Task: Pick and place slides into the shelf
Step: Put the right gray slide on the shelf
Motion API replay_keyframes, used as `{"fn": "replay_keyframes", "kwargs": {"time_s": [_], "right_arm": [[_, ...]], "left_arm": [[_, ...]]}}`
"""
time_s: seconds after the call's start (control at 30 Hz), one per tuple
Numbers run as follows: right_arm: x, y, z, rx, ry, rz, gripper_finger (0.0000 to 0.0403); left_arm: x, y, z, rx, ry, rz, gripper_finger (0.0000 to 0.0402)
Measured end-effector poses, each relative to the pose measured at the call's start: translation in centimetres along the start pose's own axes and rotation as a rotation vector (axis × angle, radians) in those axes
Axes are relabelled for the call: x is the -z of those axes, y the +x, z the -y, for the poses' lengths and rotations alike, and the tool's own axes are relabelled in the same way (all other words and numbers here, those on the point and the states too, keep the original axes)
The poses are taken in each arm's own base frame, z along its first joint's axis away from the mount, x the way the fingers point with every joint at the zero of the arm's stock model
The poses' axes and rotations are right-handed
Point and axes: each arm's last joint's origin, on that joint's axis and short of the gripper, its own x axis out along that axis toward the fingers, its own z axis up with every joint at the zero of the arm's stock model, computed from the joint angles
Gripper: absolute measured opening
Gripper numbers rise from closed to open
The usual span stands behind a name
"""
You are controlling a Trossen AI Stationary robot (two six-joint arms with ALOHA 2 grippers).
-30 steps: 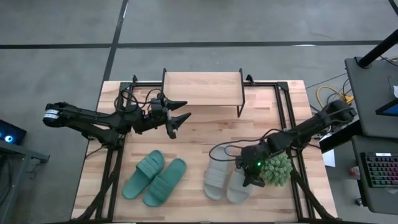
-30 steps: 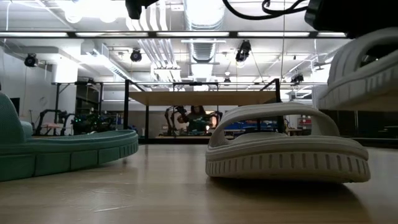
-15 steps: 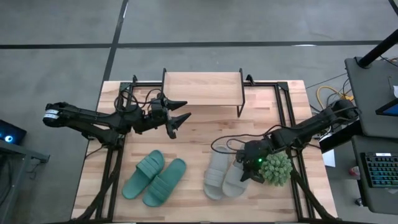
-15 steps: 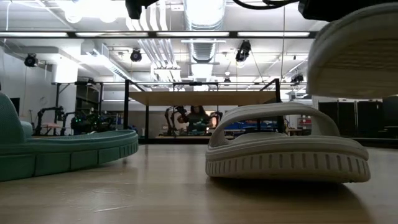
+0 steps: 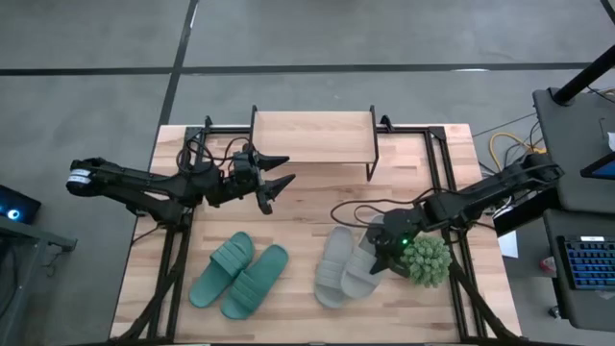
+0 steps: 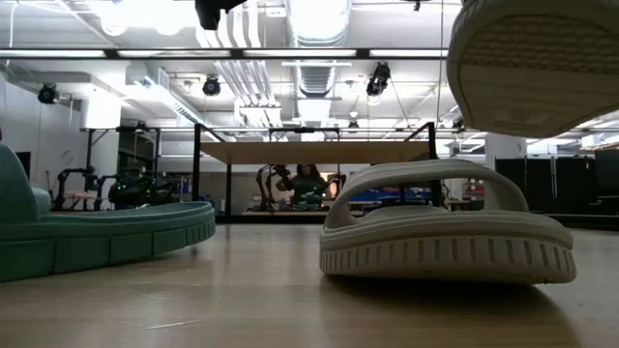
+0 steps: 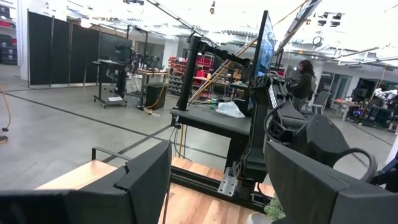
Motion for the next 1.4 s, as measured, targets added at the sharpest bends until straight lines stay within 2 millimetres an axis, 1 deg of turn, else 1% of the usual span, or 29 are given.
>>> {"fn": "replay_keyframes", "kwargs": {"time_s": [0.23, 0.47, 0.73, 1.03, 1.23, 1.4], "right_arm": [[-0.3, -1.1, -0.4, -0.008, -0.013, 0.057, 0.0009], [-1.0, -2.5, -0.2, -0.009, -0.037, 0.123, 0.0009], [-1.4, -3.2, -0.1, 0.008, -0.045, 0.177, 0.0009], [-2.4, -3.9, -1.0, -0.001, -0.100, 0.339, 0.0009], [-3.0, -4.1, -1.2, 0.033, -0.112, 0.443, 0.0009], [-3.9, -4.7, -2.2, 0.027, -0.150, 0.492, 0.0009]], "left_arm": [[0.0, 0.0, 0.0, -0.001, 0.000, 0.000, 0.0244], [0.0, 0.0, 0.0, -0.003, 0.000, 0.000, 0.0244], [0.0, 0.0, 0.0, -0.003, 0.000, 0.000, 0.0244], [0.0, 0.0, 0.0, -0.003, 0.000, 0.000, 0.0244], [0.0, 0.0, 0.0, -0.003, 0.000, -0.001, 0.0244], [0.0, 0.0, 0.0, -0.004, 0.000, -0.001, 0.0244]]}}
